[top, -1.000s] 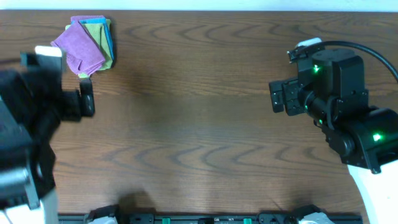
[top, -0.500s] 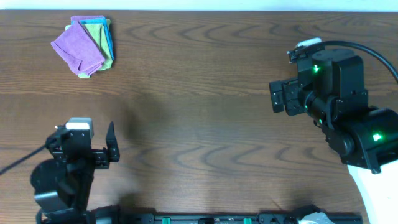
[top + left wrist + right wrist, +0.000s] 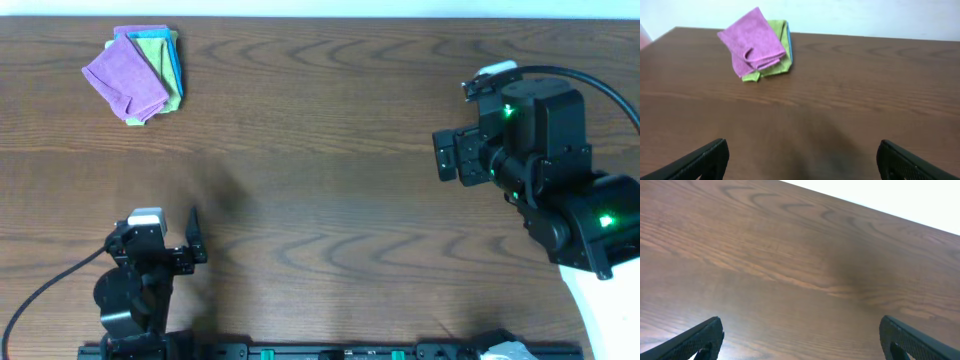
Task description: Fold the cloth
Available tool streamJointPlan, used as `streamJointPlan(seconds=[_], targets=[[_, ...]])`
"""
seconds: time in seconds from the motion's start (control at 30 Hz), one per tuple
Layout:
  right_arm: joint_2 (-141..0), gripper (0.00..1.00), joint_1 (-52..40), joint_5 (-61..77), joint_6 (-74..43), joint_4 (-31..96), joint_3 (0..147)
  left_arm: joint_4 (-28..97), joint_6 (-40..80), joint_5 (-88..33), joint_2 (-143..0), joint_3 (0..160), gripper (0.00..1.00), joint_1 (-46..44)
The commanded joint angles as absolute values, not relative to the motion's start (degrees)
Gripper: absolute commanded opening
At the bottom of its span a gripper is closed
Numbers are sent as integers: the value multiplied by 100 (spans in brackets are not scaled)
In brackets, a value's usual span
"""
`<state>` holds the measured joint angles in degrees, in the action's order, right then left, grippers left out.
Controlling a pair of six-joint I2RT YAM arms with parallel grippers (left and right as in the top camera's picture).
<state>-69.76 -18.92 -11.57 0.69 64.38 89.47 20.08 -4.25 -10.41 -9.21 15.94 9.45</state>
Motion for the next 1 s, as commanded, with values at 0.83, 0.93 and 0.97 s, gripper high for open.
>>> streamJointPlan(seconds=[0.83, 0.93, 0.97], targets=[[-6971, 99, -1839, -1214, 91, 6429, 8945, 1876, 80, -119, -21, 563, 95, 445], [-6971, 99, -1839, -1212, 89, 6429, 8945, 1876, 75, 226, -21, 563, 95, 445], [-6971, 99, -1839, -1212, 89, 6429, 8945, 1876, 62, 311, -21, 563, 95, 445]])
